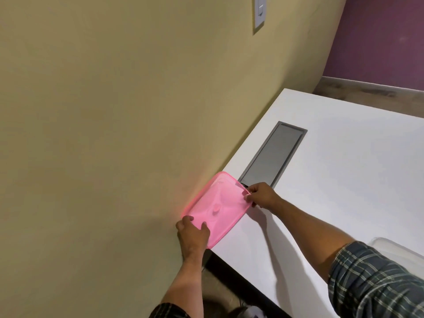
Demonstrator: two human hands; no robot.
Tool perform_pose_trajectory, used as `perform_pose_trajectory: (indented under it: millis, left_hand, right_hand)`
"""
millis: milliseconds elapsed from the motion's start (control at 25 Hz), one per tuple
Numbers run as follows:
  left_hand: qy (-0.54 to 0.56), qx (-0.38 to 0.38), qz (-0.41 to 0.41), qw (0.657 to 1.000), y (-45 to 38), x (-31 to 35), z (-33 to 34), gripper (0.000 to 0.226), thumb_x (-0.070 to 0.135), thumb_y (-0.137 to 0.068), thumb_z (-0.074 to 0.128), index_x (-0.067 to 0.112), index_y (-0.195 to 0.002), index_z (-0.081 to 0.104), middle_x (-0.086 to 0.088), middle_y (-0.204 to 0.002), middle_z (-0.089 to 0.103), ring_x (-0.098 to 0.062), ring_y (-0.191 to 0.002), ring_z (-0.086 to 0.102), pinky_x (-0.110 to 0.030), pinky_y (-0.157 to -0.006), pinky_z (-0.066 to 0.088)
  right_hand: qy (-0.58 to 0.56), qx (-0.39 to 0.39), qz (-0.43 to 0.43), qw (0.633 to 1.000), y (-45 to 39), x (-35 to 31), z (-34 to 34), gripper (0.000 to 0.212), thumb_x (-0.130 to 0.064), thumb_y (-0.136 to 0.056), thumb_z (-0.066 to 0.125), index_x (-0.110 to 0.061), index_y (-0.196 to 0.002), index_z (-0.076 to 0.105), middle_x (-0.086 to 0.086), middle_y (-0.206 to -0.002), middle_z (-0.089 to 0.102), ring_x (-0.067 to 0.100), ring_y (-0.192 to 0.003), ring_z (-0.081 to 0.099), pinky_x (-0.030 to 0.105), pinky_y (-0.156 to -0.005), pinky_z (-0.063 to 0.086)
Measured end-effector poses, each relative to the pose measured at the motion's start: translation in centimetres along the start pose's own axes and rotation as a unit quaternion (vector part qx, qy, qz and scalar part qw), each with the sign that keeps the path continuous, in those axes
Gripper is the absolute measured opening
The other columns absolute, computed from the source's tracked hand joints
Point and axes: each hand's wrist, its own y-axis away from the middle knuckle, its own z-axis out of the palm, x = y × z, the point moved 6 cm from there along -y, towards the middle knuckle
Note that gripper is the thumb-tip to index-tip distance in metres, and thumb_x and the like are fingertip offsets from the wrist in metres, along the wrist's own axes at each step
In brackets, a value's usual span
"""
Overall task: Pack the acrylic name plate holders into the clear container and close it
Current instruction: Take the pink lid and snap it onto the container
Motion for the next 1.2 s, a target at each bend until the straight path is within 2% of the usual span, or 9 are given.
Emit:
perform_pose_trajectory:
  millis: [120, 240, 400, 480, 640, 760, 880, 960, 1200]
  left_hand:
    - [0.024, 0.028, 0.001, 0.999, 1.2, 2.4, -0.3, 0.059, 0.031, -0.088, 0.069, 0.014, -0.135, 0.038, -0.018, -0.136, 0.041, -0.046, -0.106, 0.063, -0.051, -0.095, 0.055]
    - [0.134, 0.001, -0.051, 0.99, 2.4, 5.1, 0.8, 0.057, 0.042, -0.097, 0.057, 0.011, -0.142, 0.042, -0.017, -0.136, 0.056, -0.039, -0.114, 0.063, -0.042, -0.098, 0.051]
    - [0.284, -0.056, -0.094, 0.952, 4.0, 8.9, 3.0, 0.054, 0.051, -0.101, 0.038, 0.009, -0.098, 0.073, -0.007, -0.084, 0.077, -0.03, -0.084, 0.074, -0.052, -0.093, 0.058]
    - [0.302, -0.087, -0.095, 0.945, 5.5, 11.1, 4.6, 0.064, 0.058, -0.101, 0.034, 0.011, -0.089, 0.075, -0.008, -0.085, 0.079, -0.03, -0.081, 0.076, -0.053, -0.085, 0.061]
    - [0.353, -0.178, -0.083, 0.915, 8.6, 15.4, 8.1, 0.075, 0.072, -0.096, 0.032, 0.01, -0.094, 0.074, -0.009, -0.087, 0.08, -0.029, -0.081, 0.077, -0.052, -0.071, 0.064]
    - [0.328, -0.213, -0.06, 0.918, 10.5, 18.1, 10.0, 0.059, 0.054, -0.1, 0.048, 0.004, -0.084, 0.073, -0.014, -0.076, 0.077, -0.024, -0.064, 0.068, -0.025, -0.047, 0.054]
    - [0.273, -0.274, -0.027, 0.922, 13.3, 20.1, 12.5, 0.024, 0.016, -0.092, 0.071, 0.001, -0.073, 0.068, -0.017, -0.068, 0.065, -0.023, -0.052, 0.055, -0.026, -0.052, 0.043]
    - [0.207, -0.345, -0.006, 0.916, 15.3, 20.8, 14.5, 0.007, -0.001, -0.081, 0.073, -0.004, -0.075, 0.071, -0.016, -0.066, 0.059, -0.021, -0.049, 0.049, -0.026, -0.052, 0.039]
    - [-0.035, -0.489, 0.112, 0.864, 20.7, 22.1, 19.3, 0.015, -0.008, -0.079, 0.071, -0.004, -0.092, 0.076, -0.014, -0.073, 0.075, -0.02, -0.053, 0.071, -0.025, -0.054, 0.057]
  right_hand:
    - [-0.009, 0.001, -0.031, 0.999, 2.0, -0.3, -3.7, 0.015, -0.005, -0.085, 0.072, -0.014, -0.096, 0.076, 0.01, -0.077, 0.076, 0.017, -0.056, 0.068, 0.023, -0.048, 0.047]
    - [-0.042, 0.035, -0.064, 0.996, 4.1, 0.4, -8.6, 0.019, -0.002, -0.086, 0.07, -0.014, -0.099, 0.077, 0.012, -0.073, 0.074, 0.02, -0.055, 0.067, 0.03, -0.056, 0.055]
    - [-0.081, 0.11, -0.103, 0.985, 7.7, 2.9, -15.0, 0.018, -0.007, -0.089, 0.071, -0.018, -0.101, 0.078, 0.008, -0.078, 0.075, 0.021, -0.058, 0.067, 0.035, -0.062, 0.058]
    - [-0.091, 0.156, -0.109, 0.977, 9.9, 4.9, -18.0, 0.016, -0.011, -0.088, 0.073, -0.023, -0.098, 0.08, 0.005, -0.081, 0.075, 0.022, -0.061, 0.07, 0.034, -0.065, 0.059]
    - [-0.117, 0.227, -0.124, 0.959, 14.6, 8.4, -23.0, 0.018, -0.015, -0.091, 0.073, -0.026, -0.102, 0.08, -0.004, -0.087, 0.078, 0.017, -0.071, 0.072, 0.024, -0.069, 0.057]
    - [-0.13, 0.271, -0.129, 0.945, 18.1, 10.7, -25.9, 0.029, 0.0, -0.09, 0.068, -0.021, -0.105, 0.08, -0.004, -0.099, 0.078, 0.009, -0.088, 0.071, 0.014, -0.077, 0.051]
    - [-0.125, 0.301, -0.115, 0.938, 21.9, 13.3, -28.2, 0.034, 0.011, -0.089, 0.062, -0.011, -0.108, 0.079, 0.0, -0.114, 0.075, 0.01, -0.109, 0.068, 0.022, -0.096, 0.051]
    - [-0.131, 0.303, -0.099, 0.939, 24.2, 15.2, -29.4, 0.037, 0.015, -0.088, 0.059, -0.007, -0.11, 0.077, 0.003, -0.123, 0.071, 0.013, -0.116, 0.065, 0.028, -0.102, 0.049]
    - [0.026, 0.281, -0.059, 0.957, 31.3, 21.4, -31.2, 0.046, 0.019, -0.088, 0.054, -0.011, -0.115, 0.076, -0.001, -0.129, 0.067, 0.008, -0.118, 0.061, 0.006, -0.094, 0.043]
